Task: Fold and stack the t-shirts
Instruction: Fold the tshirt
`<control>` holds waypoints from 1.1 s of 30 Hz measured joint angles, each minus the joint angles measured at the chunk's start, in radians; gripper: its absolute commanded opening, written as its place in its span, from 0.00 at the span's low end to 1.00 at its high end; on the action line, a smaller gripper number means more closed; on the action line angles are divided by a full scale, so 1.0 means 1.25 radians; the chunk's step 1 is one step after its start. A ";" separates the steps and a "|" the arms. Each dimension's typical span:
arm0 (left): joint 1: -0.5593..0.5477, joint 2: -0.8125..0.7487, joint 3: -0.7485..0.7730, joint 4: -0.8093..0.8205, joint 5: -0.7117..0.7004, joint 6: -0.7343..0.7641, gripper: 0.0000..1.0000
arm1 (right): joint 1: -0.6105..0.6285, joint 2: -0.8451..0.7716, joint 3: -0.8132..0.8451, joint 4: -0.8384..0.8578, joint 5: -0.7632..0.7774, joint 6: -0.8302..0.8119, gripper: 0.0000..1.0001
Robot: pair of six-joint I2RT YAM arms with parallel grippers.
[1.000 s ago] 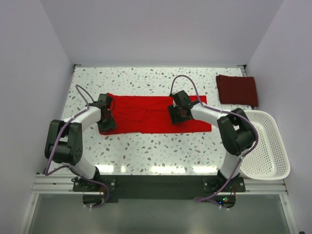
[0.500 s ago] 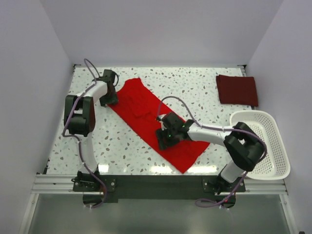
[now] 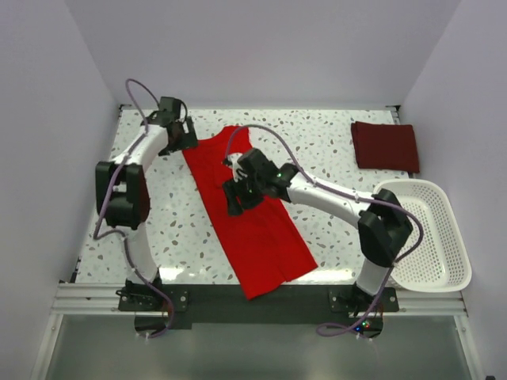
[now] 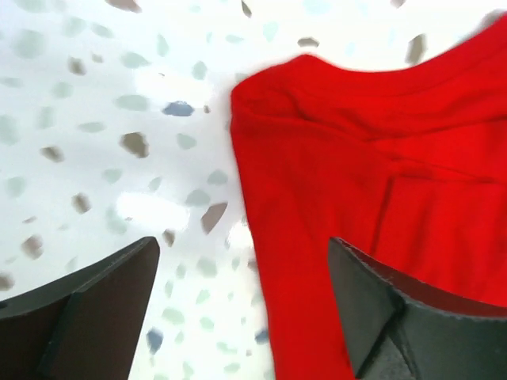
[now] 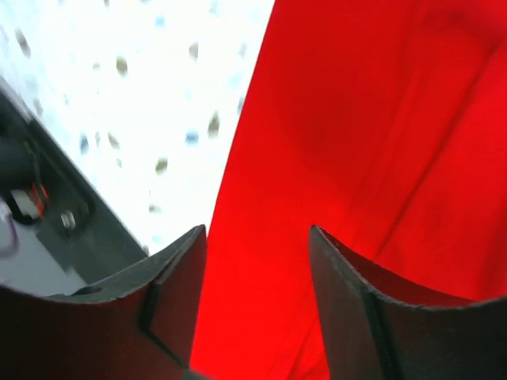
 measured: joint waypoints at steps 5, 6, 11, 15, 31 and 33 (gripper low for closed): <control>0.003 -0.338 -0.181 0.052 -0.033 -0.011 1.00 | -0.115 0.110 0.115 0.090 -0.050 -0.015 0.51; 0.003 -0.414 -0.225 0.070 -0.040 -0.011 1.00 | -0.132 0.145 0.138 0.116 -0.056 -0.015 0.50; 0.003 -0.702 -0.456 0.143 -0.057 -0.006 1.00 | -0.166 0.303 0.207 0.223 -0.068 -0.013 0.49; 0.004 -0.796 -0.627 0.165 -0.059 0.007 1.00 | -0.171 0.421 0.268 0.298 -0.079 0.010 0.49; 0.004 -0.785 -0.739 0.219 0.004 0.054 0.98 | -0.339 0.554 0.415 0.411 -0.026 0.210 0.56; 0.004 -0.771 -0.739 0.221 0.018 0.055 0.97 | -0.364 0.559 0.432 0.404 -0.027 0.209 0.58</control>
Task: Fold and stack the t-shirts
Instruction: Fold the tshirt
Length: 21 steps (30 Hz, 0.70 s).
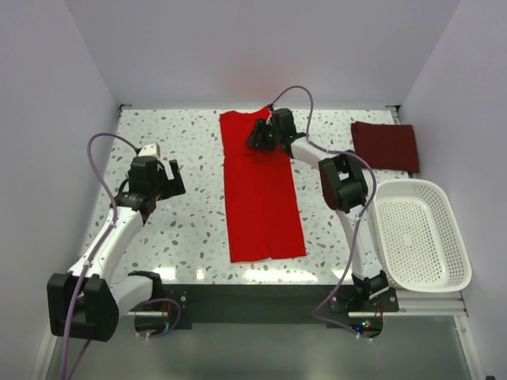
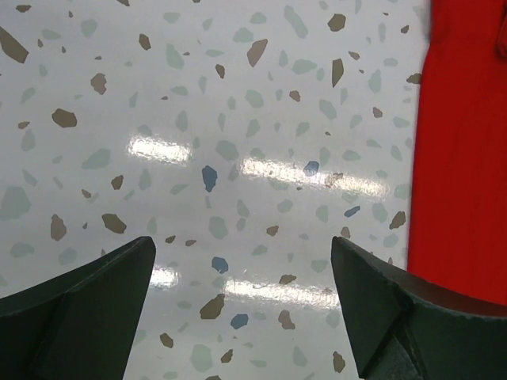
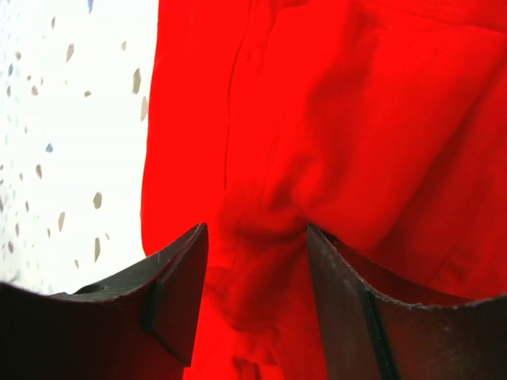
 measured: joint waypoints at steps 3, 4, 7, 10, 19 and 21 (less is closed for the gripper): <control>0.000 0.014 0.000 0.003 0.025 0.002 0.96 | -0.025 -0.001 0.010 -0.021 -0.002 -0.011 0.58; 0.000 0.019 0.000 0.005 0.032 0.002 0.95 | -0.029 -0.002 0.008 -0.025 -0.005 -0.014 0.58; -0.010 0.034 0.000 0.005 0.060 0.000 0.91 | -0.026 -0.041 -0.040 -0.035 -0.011 -0.029 0.58; -0.072 0.053 0.000 0.004 0.074 -0.016 0.87 | -0.017 -0.141 -0.141 -0.096 -0.007 -0.059 0.58; -0.278 0.075 -0.027 -0.044 0.171 -0.135 0.74 | -0.006 -0.606 -0.458 -0.326 0.093 -0.151 0.57; -0.322 0.075 -0.040 -0.063 0.175 -0.160 0.69 | -0.008 -0.698 -0.537 -0.371 0.122 -0.160 0.54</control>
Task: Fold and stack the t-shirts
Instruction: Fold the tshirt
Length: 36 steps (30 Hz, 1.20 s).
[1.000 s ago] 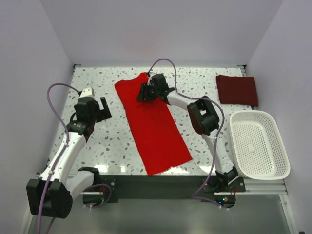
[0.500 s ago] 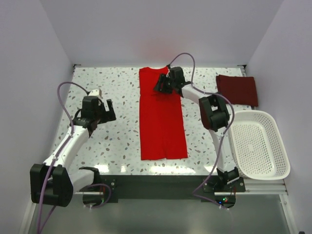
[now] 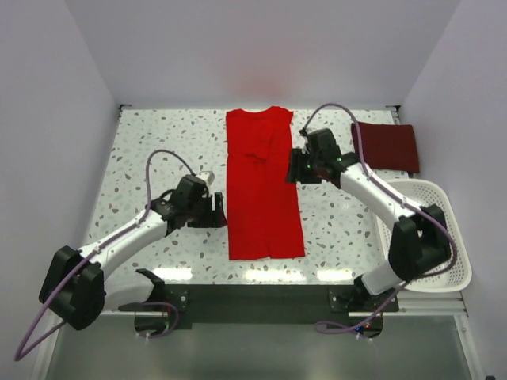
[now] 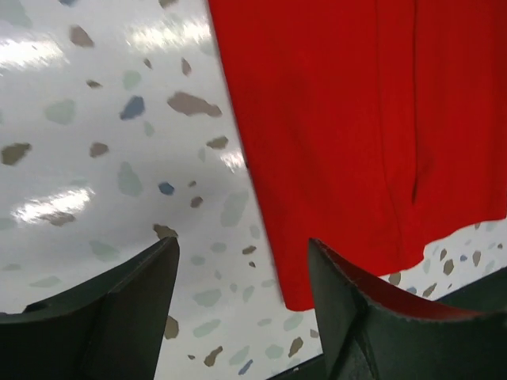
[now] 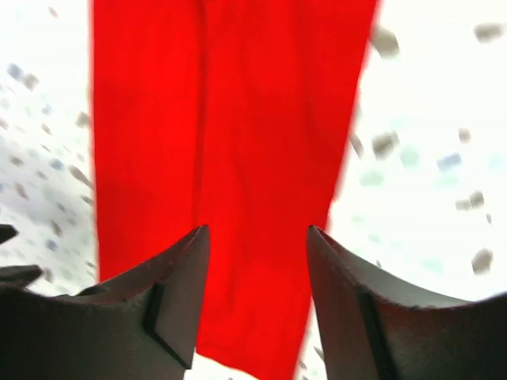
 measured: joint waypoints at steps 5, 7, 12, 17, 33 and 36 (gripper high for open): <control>-0.112 0.001 -0.038 -0.029 0.002 -0.078 0.62 | -0.002 -0.167 -0.227 -0.099 0.023 0.001 0.47; -0.147 0.006 -0.049 -0.031 0.004 -0.106 0.57 | 0.000 -0.204 -0.306 -0.137 0.015 0.009 0.43; -0.205 0.058 -0.059 -0.033 0.005 -0.152 0.51 | 0.022 -0.278 -0.431 -0.167 -0.018 0.052 0.37; -0.232 0.098 -0.060 -0.033 0.004 -0.178 0.50 | 0.064 -0.276 -0.488 -0.130 -0.067 0.092 0.36; -0.236 0.105 -0.060 -0.027 0.002 -0.198 0.50 | 0.100 -0.291 -0.482 -0.112 -0.066 0.128 0.40; -0.236 0.108 -0.059 -0.026 0.003 -0.198 0.50 | 0.100 -0.298 -0.476 -0.111 -0.066 0.133 0.40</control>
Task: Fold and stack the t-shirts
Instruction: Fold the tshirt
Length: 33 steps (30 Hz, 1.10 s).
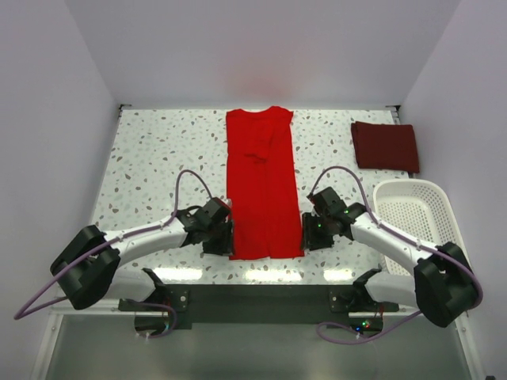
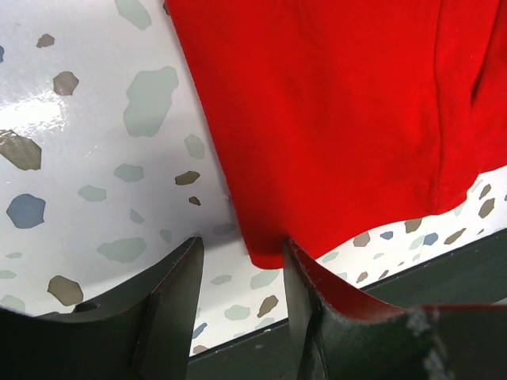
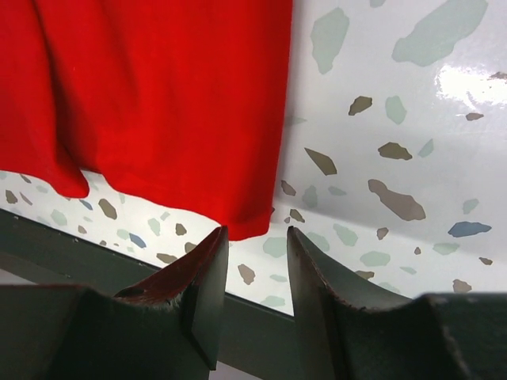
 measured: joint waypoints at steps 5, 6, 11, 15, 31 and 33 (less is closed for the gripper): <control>-0.007 0.010 0.007 0.002 -0.001 0.000 0.50 | 0.003 0.026 0.000 0.013 0.001 0.006 0.40; -0.009 0.013 0.009 0.002 -0.001 0.000 0.50 | 0.004 0.038 -0.001 0.019 0.001 0.006 0.40; -0.018 0.026 0.020 0.001 -0.003 0.000 0.50 | 0.010 0.081 -0.016 0.047 -0.002 0.014 0.36; -0.023 0.029 0.023 -0.001 -0.004 0.000 0.50 | 0.013 0.084 -0.016 0.050 0.001 0.015 0.31; -0.043 0.001 0.035 -0.080 -0.033 -0.025 0.52 | 0.016 0.096 -0.023 0.076 -0.020 0.013 0.00; -0.043 0.004 0.039 -0.083 -0.036 -0.027 0.51 | 0.016 0.097 -0.024 0.078 -0.023 0.012 0.00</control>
